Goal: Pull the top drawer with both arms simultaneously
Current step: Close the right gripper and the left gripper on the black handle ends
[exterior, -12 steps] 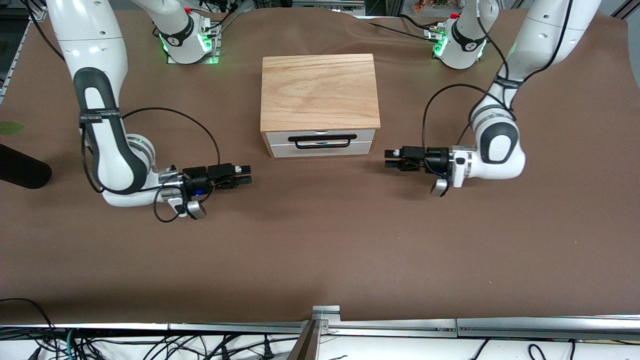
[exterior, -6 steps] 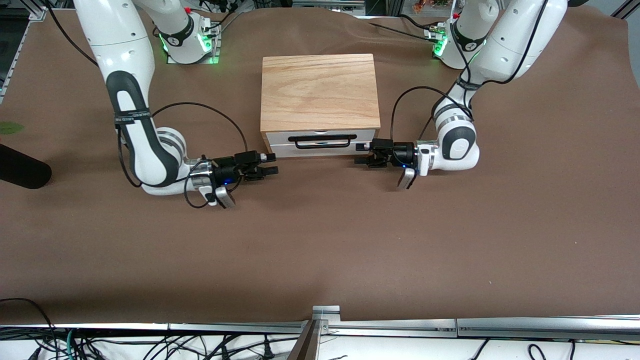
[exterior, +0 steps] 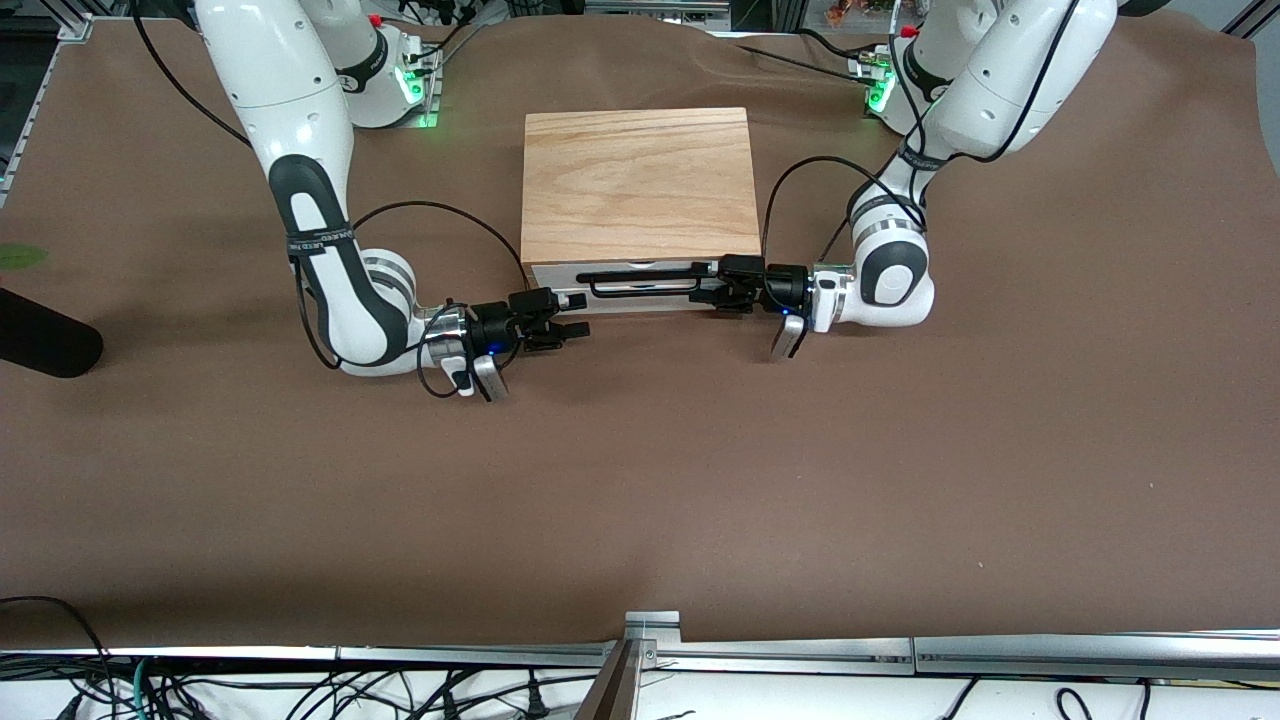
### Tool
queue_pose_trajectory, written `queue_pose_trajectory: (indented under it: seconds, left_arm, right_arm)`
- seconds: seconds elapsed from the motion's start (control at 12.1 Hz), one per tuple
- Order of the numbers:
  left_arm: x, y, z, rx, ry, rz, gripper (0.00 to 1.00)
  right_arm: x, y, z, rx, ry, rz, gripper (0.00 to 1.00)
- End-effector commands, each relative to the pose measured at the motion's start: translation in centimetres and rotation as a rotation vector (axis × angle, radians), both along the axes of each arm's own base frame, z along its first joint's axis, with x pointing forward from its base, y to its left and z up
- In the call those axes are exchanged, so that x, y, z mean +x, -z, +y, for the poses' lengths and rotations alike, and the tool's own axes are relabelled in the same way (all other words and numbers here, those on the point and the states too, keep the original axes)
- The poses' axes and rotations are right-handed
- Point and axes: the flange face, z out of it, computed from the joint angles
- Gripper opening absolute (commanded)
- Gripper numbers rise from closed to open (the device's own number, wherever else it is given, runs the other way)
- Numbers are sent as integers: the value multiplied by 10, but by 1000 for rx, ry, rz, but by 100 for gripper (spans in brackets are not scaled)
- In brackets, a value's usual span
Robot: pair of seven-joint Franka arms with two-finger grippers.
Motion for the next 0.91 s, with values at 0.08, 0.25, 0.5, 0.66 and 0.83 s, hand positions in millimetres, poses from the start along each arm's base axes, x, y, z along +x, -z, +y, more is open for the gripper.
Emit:
queue_pose_trajectory:
  seconds: [0.08,0.25,0.5,0.66,0.83]
  left_arm:
    - [-11,-13,-10,-29,-41,-19,72]
    - [-9,-15,-11,-33,-46,-32,64]
    - [-11,-14,-12,-34,-45,-53,31]
    - [-12,-10,-11,-31,-45,-51,23]
    - [-12,-8,-9,-28,-48,-45,22]
  right_arm:
    - [-19,6,14,36,13,-22,100]
    - [-25,6,20,42,7,-15,100]
    - [-34,11,26,54,3,-15,100]
    - [-47,16,31,67,-10,-24,100]
    - [-48,16,31,67,-10,-27,93]
